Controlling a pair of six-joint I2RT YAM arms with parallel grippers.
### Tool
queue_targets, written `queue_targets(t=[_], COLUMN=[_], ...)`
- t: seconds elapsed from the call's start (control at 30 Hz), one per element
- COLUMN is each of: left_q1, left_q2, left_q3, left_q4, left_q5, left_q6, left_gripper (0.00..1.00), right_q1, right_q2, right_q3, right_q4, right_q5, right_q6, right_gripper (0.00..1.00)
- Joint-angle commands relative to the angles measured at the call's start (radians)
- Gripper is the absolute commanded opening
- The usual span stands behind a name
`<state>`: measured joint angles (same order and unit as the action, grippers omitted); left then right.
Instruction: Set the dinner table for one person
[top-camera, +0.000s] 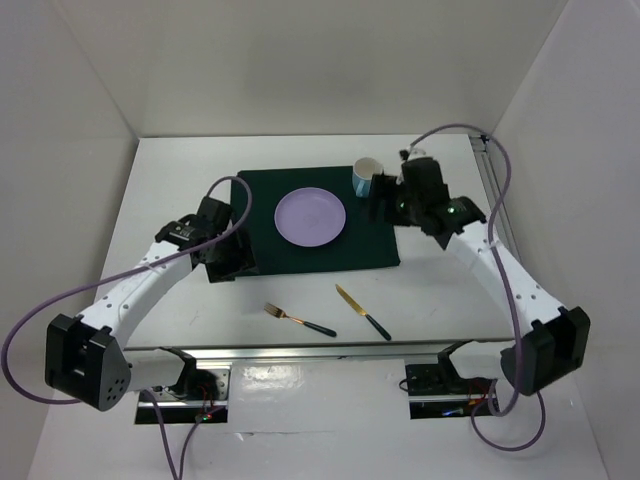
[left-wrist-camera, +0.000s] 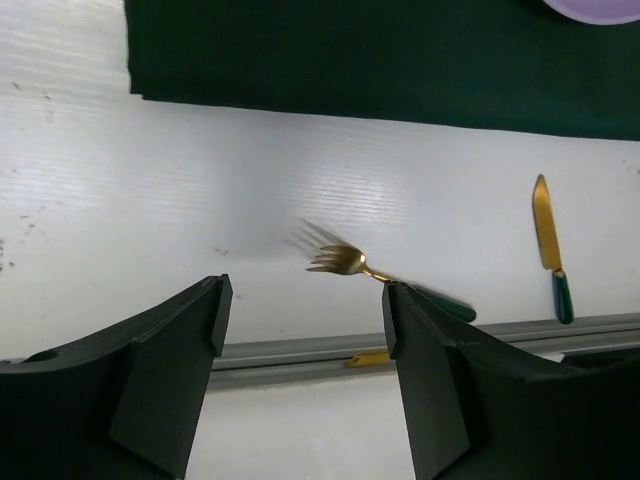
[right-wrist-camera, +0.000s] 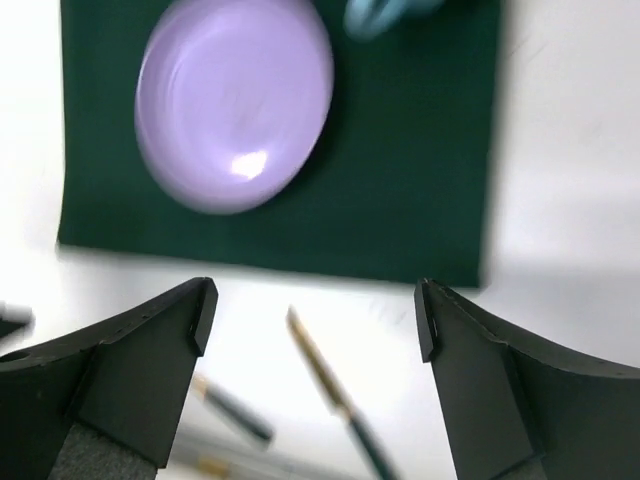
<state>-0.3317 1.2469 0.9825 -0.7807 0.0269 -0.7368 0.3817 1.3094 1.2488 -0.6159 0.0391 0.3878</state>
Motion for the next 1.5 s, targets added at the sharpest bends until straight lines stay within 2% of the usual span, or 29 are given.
queue_targets(t=[0.0,0.07,0.13,0.27,0.37,0.43,0.5,0.67,0.8,0.83,0.9,1.03,1.17,1.2,1.33,1.43,1.47], left_q1=[-0.030,-0.041,-0.053,-0.062,-0.063,-0.072,-0.072,-0.072,-0.072,-0.072,-0.072,-0.081,-0.081,-0.081,-0.081,-0.081,-0.081], left_q2=[-0.040,-0.040,-0.040,-0.062,-0.076,-0.076,-0.067,-0.053,-0.024,-0.012,0.020,0.039,0.048,0.048,0.059,0.068,0.068], left_q3=[0.021,0.045,0.083,0.119,0.119,0.119,0.119,0.131,0.120,0.120,0.142,0.153,0.153,0.153,0.162,0.171,0.171], left_q4=[0.064,0.051,0.032,0.001,0.014,0.023,0.023,-0.002,0.024,0.024,0.024,0.024,0.034,0.034,0.034,0.043,0.043], left_q5=[0.019,0.007,-0.028,-0.048,-0.048,-0.038,-0.038,-0.050,-0.059,-0.047,-0.047,-0.056,-0.065,-0.065,-0.065,-0.065,-0.065], left_q6=[-0.102,-0.102,-0.102,-0.102,-0.113,-0.104,-0.104,-0.084,-0.065,-0.065,-0.056,-0.036,-0.026,-0.016,-0.016,0.005,0.005], left_gripper=[0.79,0.79,0.79,0.79,0.79,0.79,0.79,0.79,0.78,0.78,0.78,0.78,0.78,0.78,0.78,0.76,0.76], right_q1=[0.115,0.201,0.264,0.306,0.339,0.355,0.367,0.367,0.440,0.453,0.462,0.482,0.491,0.502,0.513,0.513,0.513], right_q2=[0.001,-0.024,-0.051,-0.065,-0.038,-0.029,-0.029,-0.010,0.066,0.086,0.149,0.212,0.238,0.251,0.260,0.260,0.260], right_q3=[-0.127,-0.208,-0.300,-0.400,-0.426,-0.453,-0.477,-0.518,-0.508,-0.508,-0.508,-0.476,-0.466,-0.456,-0.447,-0.436,-0.436], right_q4=[-0.097,-0.139,-0.149,-0.168,-0.209,-0.209,-0.157,-0.084,-0.094,-0.094,-0.094,-0.081,-0.081,-0.081,-0.090,-0.099,-0.099], right_q5=[-0.001,0.030,0.021,-0.028,-0.004,-0.017,-0.039,-0.062,0.075,0.096,0.119,0.142,0.151,0.151,0.151,0.151,0.151], right_q6=[0.116,0.193,0.278,0.400,0.470,0.470,0.459,0.438,0.448,0.448,0.448,0.459,0.450,0.450,0.450,0.439,0.428], right_gripper=[0.91,0.86,0.86,0.81,0.80,0.80,0.85,0.86,0.86,0.83,0.80,0.78,0.64,0.53,0.33,0.23,0.17])
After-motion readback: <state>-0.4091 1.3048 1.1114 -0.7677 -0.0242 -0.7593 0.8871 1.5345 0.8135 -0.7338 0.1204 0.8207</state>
